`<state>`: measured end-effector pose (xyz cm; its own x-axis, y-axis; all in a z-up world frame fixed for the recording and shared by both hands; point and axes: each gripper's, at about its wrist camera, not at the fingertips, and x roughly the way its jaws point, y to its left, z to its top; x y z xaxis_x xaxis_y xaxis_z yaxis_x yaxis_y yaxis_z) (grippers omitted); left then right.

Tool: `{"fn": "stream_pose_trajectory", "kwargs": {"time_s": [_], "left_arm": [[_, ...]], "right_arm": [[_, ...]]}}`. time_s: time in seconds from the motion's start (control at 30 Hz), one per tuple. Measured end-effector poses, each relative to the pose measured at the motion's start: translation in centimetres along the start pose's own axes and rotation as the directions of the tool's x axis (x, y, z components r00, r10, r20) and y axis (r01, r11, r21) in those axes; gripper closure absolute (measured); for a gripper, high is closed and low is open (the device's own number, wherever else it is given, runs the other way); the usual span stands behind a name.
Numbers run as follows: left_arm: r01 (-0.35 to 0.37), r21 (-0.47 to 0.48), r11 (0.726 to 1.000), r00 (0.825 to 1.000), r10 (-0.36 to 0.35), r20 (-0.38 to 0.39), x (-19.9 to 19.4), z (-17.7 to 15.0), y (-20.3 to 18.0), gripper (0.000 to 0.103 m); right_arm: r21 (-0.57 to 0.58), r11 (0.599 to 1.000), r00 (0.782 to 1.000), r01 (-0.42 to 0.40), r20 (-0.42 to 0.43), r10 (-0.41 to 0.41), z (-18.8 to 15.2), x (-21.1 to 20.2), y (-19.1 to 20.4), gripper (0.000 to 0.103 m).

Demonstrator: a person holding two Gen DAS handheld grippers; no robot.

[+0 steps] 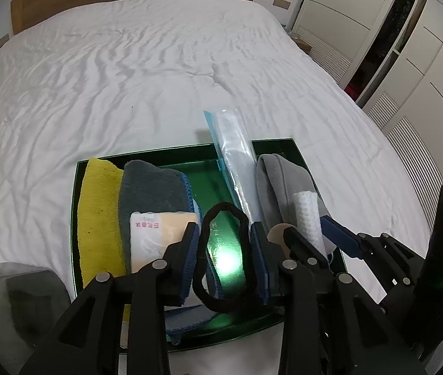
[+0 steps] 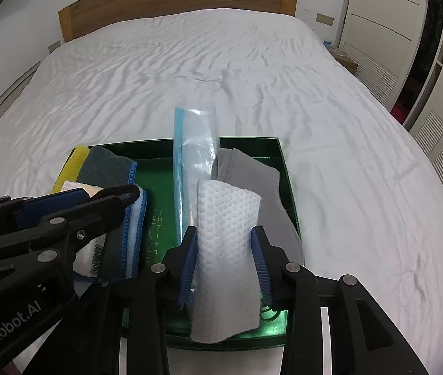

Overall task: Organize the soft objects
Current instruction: 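Lower the hair tie with left tool while right tool lowers the mesh cloth into tray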

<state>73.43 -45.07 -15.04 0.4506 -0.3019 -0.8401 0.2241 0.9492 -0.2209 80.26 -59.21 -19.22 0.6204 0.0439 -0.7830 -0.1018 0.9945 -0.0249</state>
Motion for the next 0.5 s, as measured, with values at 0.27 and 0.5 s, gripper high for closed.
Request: {"fn": "stream_pose_trajectory", "kwargs": {"time_s": [0.27,0.5], "left_arm": [[-0.019,0.001,1.000,1.000,0.019,-0.004,-0.20,0.29,0.29,0.063],[-0.020,-0.002,1.000,1.000,0.020,-0.001,-0.54,0.68,0.37,0.062]], "right_arm": [[0.002,1.000,1.000,-0.016,-0.006,0.016,0.20,0.05,0.23,0.058],[0.006,1.000,1.000,-0.023,-0.003,0.023,0.40,-0.22,0.44,0.055]]}}
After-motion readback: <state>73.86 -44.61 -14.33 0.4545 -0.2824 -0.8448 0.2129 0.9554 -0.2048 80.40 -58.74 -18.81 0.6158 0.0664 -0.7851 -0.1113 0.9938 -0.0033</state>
